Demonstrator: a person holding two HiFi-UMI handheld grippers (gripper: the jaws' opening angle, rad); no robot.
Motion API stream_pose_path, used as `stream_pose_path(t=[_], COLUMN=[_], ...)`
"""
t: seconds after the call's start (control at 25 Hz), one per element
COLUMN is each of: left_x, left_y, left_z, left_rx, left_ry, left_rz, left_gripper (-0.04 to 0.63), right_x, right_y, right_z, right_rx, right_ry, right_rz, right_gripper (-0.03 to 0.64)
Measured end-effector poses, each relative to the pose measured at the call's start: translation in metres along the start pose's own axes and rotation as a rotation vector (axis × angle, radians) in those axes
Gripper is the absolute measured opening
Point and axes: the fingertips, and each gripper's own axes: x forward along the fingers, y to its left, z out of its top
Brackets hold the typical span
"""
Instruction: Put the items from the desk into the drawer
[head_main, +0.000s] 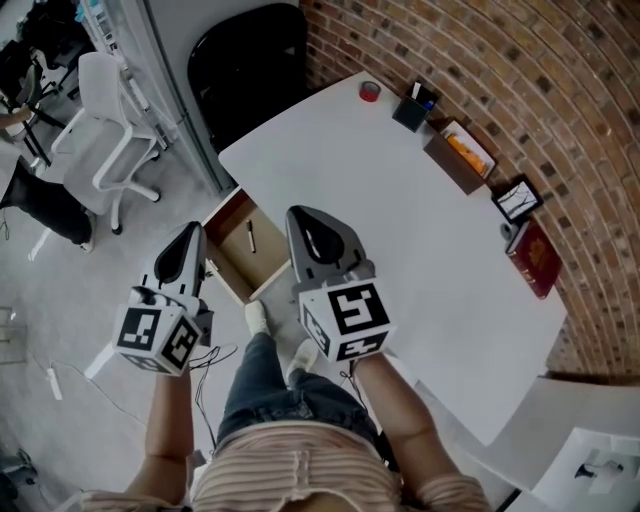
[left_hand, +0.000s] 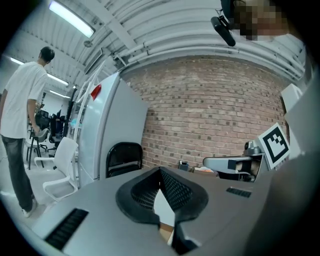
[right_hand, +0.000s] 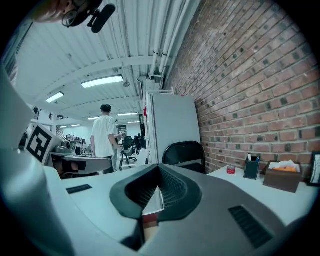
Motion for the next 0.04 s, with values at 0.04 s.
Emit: stream_pose_path(t=[0.04], left_x=[-0.0042], left_y=[-0.0026], left_z=[0.0017], left_rx=[0.007], left_ry=[-0.003], left_rz=[0.002], left_gripper=[0.009], right_x=[-0.0043], right_y=[0.001], right_z=[0.0018], right_rx=[-0.014], right_ry=[-0.006], right_rz=[-0.002], right_gripper=[0.017])
